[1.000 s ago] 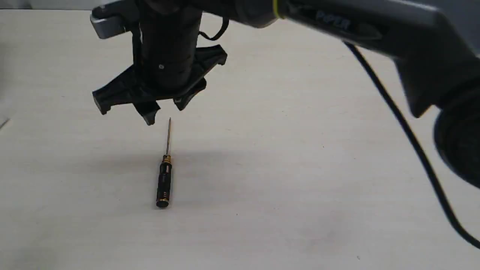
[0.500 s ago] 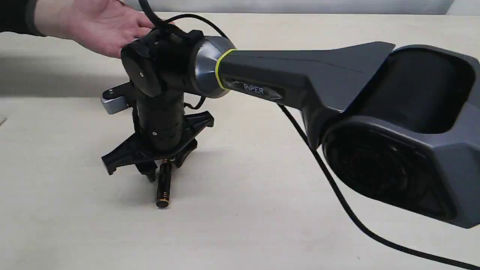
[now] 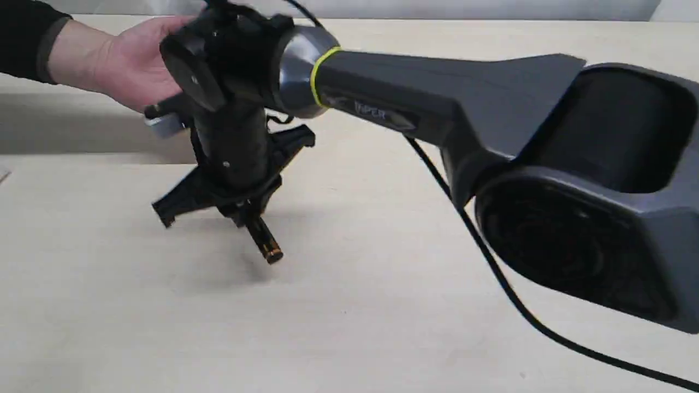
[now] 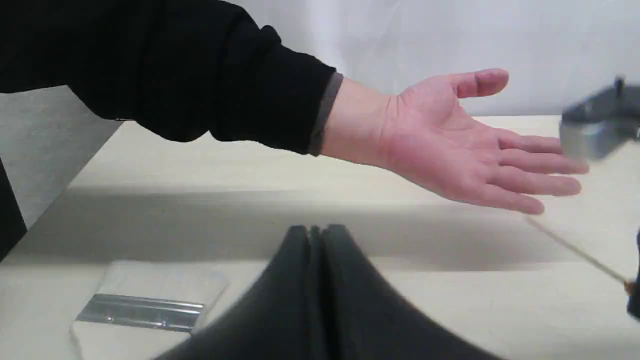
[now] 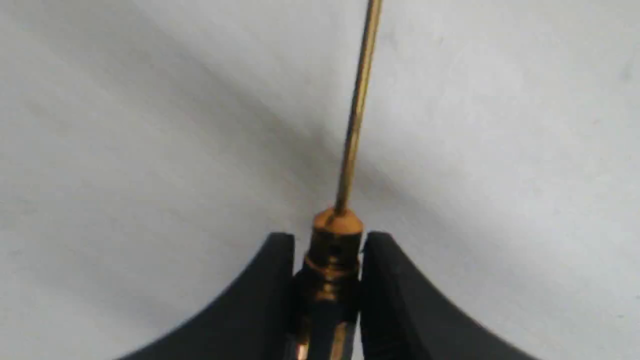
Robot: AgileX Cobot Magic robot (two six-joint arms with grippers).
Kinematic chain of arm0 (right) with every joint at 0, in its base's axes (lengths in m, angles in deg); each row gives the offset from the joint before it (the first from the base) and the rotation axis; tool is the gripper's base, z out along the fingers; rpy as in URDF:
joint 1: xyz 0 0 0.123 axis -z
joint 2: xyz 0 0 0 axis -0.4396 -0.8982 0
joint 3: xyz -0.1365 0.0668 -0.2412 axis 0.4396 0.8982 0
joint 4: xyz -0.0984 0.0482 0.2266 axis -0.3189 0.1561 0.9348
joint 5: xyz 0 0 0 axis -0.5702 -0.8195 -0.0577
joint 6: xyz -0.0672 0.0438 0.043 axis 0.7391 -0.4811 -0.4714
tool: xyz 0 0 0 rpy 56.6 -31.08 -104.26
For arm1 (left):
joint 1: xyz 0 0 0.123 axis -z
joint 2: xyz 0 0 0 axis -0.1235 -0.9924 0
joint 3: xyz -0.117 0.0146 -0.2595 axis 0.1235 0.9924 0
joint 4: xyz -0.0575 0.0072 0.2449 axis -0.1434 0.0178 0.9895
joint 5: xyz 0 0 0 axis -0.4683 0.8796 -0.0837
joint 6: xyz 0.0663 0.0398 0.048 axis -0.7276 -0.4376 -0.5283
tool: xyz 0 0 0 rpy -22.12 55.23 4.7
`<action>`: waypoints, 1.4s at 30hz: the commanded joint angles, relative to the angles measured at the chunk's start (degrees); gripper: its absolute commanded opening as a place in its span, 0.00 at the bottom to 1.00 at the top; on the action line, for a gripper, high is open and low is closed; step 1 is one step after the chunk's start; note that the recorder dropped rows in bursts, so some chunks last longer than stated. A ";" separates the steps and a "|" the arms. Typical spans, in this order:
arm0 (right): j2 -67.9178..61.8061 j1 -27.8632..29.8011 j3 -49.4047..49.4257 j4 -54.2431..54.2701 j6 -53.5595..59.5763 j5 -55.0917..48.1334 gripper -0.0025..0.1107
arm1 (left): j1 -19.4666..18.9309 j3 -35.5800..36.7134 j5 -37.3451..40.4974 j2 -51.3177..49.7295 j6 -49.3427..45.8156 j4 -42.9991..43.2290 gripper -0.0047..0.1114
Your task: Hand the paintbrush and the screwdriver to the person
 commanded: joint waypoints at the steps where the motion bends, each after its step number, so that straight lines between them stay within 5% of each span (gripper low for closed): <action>1: 6.58 -0.55 -3.85 -0.80 0.90 -0.95 0.06 | 0.47 0.12 -0.47 0.14 0.12 -0.10 0.04; 9: 12.61 -1.23 -9.79 -2.22 0.90 -0.26 0.06 | 0.47 0.12 -0.47 0.14 0.12 -0.10 0.04; 20: 3.96 -1.23 -9.91 -3.93 3.22 16.05 0.07 | 0.47 0.12 -0.32 0.14 0.12 -0.25 0.04; 23: 0.06 -1.23 -9.91 -3.68 3.22 18.85 0.13 | 0.47 0.12 -0.32 0.14 0.12 -0.25 0.04; 29: -1.76 -1.23 -10.36 -3.68 5.30 17.17 0.44 | 0.47 0.12 -0.32 0.14 0.12 -0.25 0.04; 32: -0.43 -1.23 -12.36 -3.92 6.32 12.28 0.49 | 0.47 0.12 -0.32 0.14 0.12 -0.25 0.04; 36: 3.05 -1.23 -16.41 -6.82 6.32 1.78 0.38 | 0.47 0.12 -0.32 0.14 0.12 -0.25 0.04; 40: 8.60 -1.23 -19.32 -9.54 6.07 -0.95 0.06 | 0.47 0.12 -0.32 0.14 0.12 -0.25 0.04; 42: 12.56 -1.23 -19.32 -9.28 5.97 -0.95 0.06 | 0.47 0.12 -0.32 0.14 0.12 -0.25 0.04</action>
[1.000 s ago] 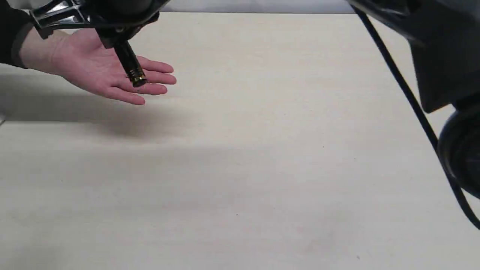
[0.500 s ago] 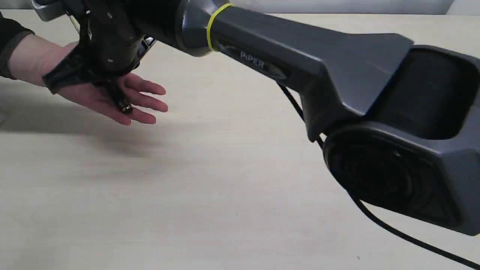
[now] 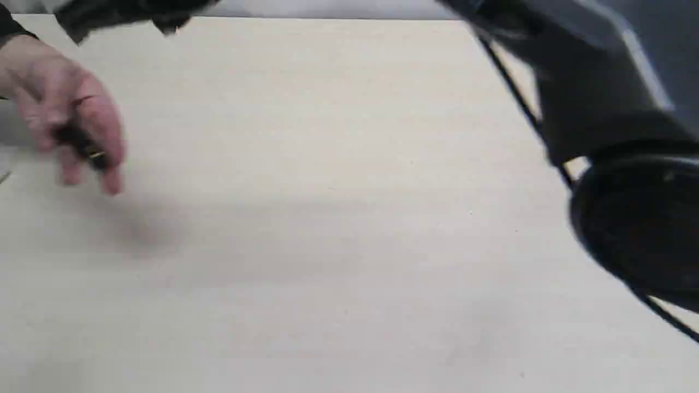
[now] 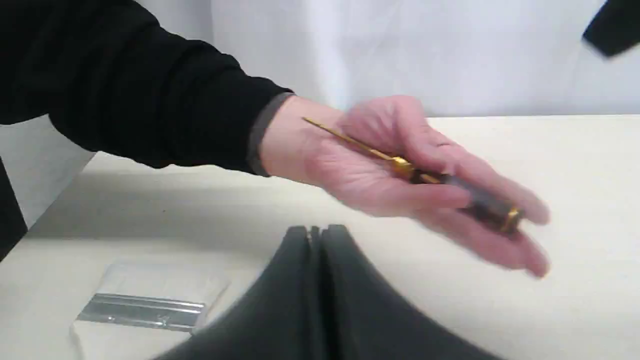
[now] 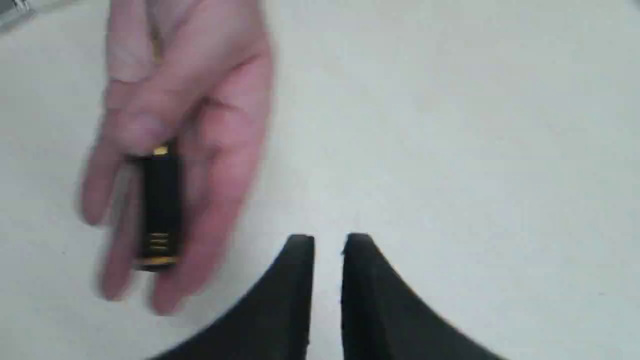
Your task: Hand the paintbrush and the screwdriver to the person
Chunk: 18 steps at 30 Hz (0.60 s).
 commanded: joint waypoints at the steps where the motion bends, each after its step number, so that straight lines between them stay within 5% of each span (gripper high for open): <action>1: 6.91 0.05 -0.60 -1.08 0.12 -1.54 0.06 | 0.47 0.12 -0.32 0.14 0.12 -0.25 0.04; 9: 20.03 0.05 2.65 -2.64 0.12 -1.54 0.06 | 0.47 0.12 -0.43 0.14 0.12 -0.15 0.04; 18: 34.65 0.05 30.51 -22.48 -4.81 -1.54 0.06 | 0.47 0.12 -0.43 0.14 0.12 -0.15 0.04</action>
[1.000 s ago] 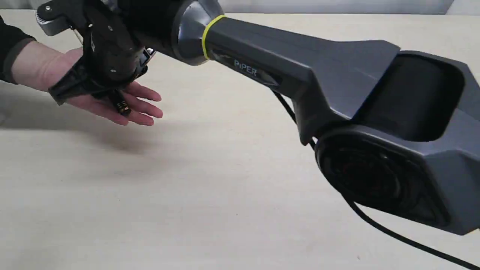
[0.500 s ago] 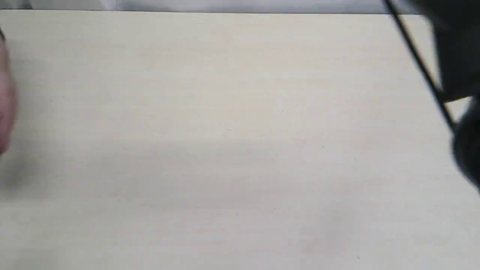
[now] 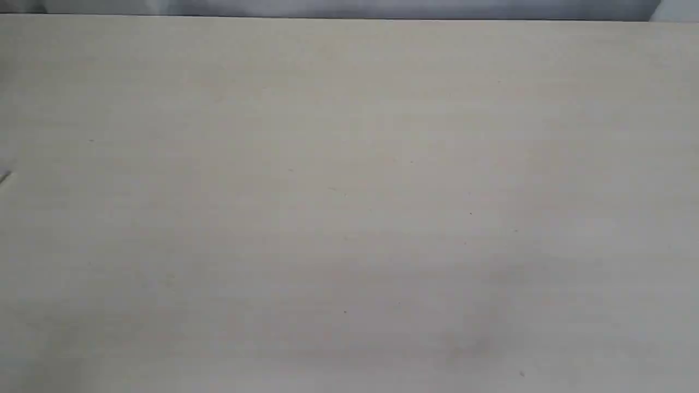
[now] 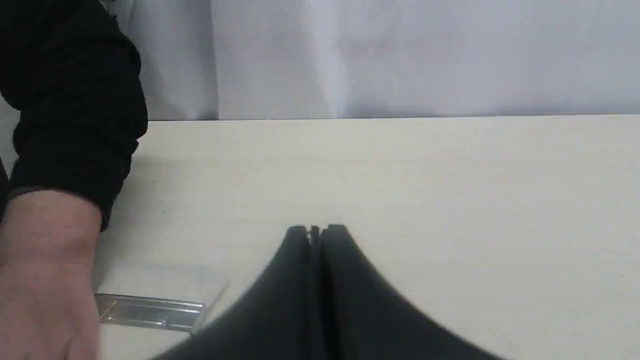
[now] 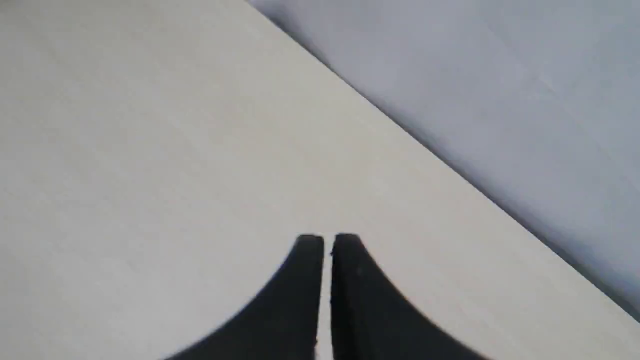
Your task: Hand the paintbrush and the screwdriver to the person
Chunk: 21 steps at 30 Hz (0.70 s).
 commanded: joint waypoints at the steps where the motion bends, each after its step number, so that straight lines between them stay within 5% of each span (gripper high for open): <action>1: 5.72 0.05 12.44 -7.54 -4.14 -0.74 0.06 | 0.47 0.12 -0.43 0.14 0.12 -0.15 0.04; 13: 37.26 0.20 59.90 -12.09 -23.86 34.54 0.06 | 0.47 0.12 -0.43 0.14 0.12 -0.15 0.04; 21: 56.51 0.20 78.28 -15.48 -28.22 38.24 0.06 | 0.47 0.12 -0.20 0.14 0.12 -0.25 0.04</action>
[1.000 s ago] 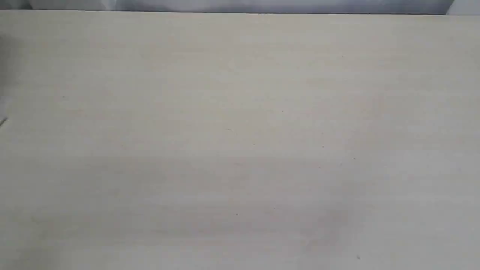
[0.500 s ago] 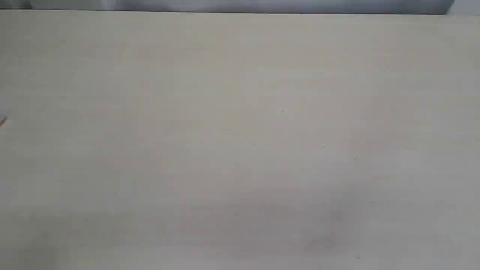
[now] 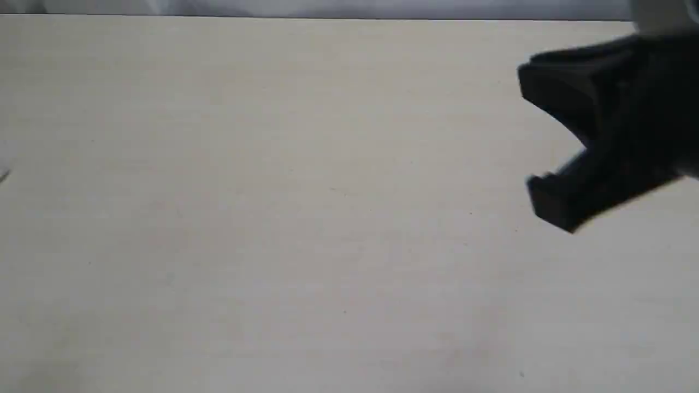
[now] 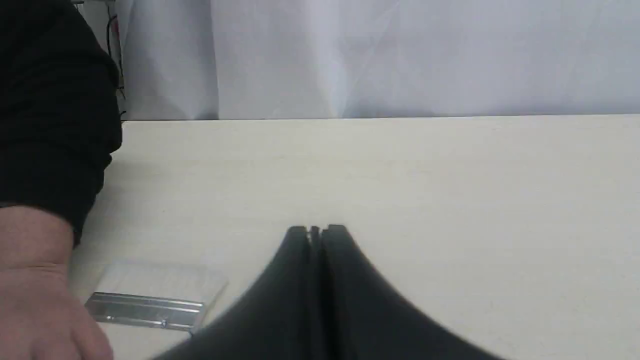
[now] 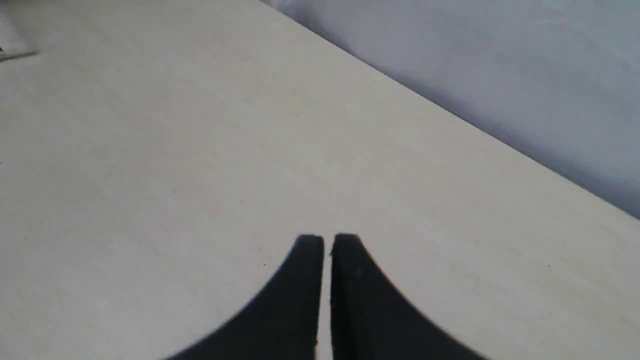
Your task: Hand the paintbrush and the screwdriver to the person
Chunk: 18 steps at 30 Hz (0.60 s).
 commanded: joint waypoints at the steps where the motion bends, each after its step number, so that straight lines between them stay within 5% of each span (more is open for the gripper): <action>1: 7.82 0.20 5.83 -1.12 -3.65 1.64 0.06 | 0.47 0.12 -0.20 0.14 0.12 -0.25 0.04; 11: 24.40 0.20 12.82 12.31 -12.15 -2.88 0.06 | 0.47 0.12 -0.20 0.14 0.12 -0.25 0.04; 18: 30.13 0.20 13.21 5.93 -11.91 -7.43 0.06 | 0.47 0.12 -0.20 0.14 0.12 -0.25 0.04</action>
